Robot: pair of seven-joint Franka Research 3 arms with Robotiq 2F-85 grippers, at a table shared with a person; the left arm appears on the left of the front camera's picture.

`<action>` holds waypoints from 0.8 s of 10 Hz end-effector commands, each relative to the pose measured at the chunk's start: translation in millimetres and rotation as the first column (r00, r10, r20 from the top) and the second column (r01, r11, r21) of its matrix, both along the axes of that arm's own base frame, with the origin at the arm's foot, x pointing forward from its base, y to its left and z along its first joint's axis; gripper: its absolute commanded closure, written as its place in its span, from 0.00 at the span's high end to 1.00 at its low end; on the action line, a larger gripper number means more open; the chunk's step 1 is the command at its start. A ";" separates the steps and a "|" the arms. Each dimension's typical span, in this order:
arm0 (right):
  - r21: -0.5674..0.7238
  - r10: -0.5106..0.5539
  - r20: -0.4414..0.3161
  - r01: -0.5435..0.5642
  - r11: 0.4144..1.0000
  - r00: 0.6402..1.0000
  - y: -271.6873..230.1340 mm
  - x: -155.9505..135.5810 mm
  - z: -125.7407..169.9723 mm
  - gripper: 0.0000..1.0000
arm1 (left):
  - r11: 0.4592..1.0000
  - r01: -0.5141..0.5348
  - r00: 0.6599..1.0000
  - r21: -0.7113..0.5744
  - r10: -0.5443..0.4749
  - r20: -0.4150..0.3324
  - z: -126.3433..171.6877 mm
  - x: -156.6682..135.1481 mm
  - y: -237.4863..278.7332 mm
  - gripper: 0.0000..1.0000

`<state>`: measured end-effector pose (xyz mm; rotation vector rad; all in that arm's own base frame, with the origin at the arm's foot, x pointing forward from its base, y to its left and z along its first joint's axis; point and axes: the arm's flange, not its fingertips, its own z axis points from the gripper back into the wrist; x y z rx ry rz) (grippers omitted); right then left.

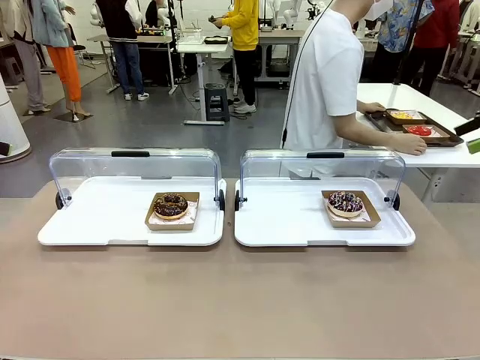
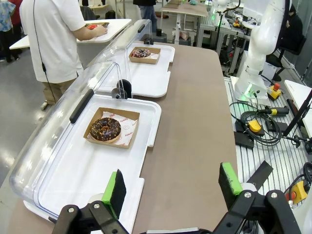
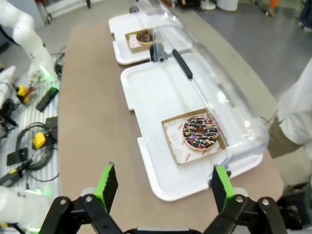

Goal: Provide the desired donut to the person.
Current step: Place the picked Paper togo box onto the Handle tray extended by the person.

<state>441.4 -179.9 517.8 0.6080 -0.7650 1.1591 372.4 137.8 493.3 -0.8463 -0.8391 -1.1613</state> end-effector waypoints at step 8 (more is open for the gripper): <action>0.013 0.017 -0.006 -0.017 1.000 1.000 -0.1 -7.4 -19.4 1.00 | 1.000 -0.003 1.000 -0.014 0.003 0.013 1.2 -1.8 -0.6 1.00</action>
